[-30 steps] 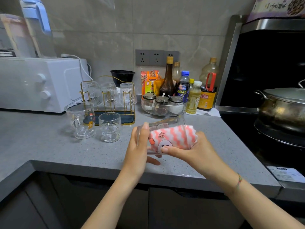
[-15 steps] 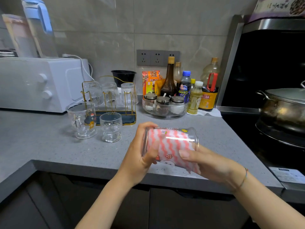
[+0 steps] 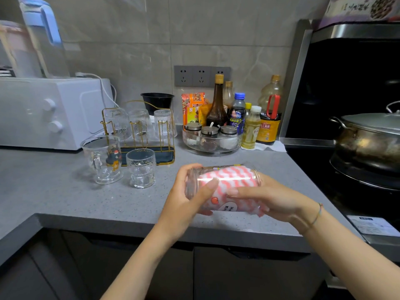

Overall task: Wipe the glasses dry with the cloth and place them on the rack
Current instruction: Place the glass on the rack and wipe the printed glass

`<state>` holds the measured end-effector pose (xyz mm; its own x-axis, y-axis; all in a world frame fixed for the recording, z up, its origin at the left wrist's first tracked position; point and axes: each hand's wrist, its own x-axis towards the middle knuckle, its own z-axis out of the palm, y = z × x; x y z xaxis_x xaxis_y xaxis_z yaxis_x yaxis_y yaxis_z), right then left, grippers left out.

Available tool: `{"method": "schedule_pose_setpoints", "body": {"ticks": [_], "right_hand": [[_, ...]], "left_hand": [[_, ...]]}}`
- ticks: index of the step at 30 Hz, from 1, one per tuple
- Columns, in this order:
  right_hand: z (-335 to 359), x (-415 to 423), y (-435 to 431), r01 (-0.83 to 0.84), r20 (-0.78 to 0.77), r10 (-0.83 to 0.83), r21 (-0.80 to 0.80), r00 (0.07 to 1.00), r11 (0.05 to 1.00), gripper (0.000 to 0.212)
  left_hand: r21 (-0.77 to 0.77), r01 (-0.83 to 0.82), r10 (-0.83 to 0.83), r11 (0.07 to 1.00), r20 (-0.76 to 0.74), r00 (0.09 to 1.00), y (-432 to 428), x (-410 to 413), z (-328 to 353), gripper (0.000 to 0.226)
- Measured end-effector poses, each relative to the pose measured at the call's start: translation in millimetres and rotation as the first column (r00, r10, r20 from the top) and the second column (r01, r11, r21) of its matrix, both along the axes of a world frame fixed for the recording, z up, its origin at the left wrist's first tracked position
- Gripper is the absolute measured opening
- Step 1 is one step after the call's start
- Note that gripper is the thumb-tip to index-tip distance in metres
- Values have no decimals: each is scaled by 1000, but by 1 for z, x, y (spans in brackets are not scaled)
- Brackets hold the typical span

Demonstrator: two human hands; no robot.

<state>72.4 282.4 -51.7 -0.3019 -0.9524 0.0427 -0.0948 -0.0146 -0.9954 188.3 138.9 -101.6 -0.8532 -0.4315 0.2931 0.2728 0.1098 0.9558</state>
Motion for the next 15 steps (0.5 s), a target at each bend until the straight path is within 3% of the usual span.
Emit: {"method": "schedule_pose_setpoints", "body": {"ticks": [2,3,7,10,12,15], "right_hand": [[4,-9,1,-38,-58,38,2,998,999,32],[7,-12,3,-43,-103,44,11,994,999,35],[25,-19,5,-27,-204,26,0,979,1000,31],[30,-17,3,-26,-306,44,62,951,998,41],[28,-21,2,50,-321,-34,42,946,998,32],[31,-23,1,270,-68,-275,-71,959,960,15]], "left_hand": [[169,128,-146,977,101,984,-5,2,9,100],[239,201,-235,950,127,964,-7,3,13,100],[564,316,-467,763,143,873,-10,3,20,77],[647,407,-608,645,113,786,-6,0,19,74],[672,471,-671,572,52,740,-5,-2,19,65],[740,438,-602,510,-57,797,-3,-6,19,74]]}}
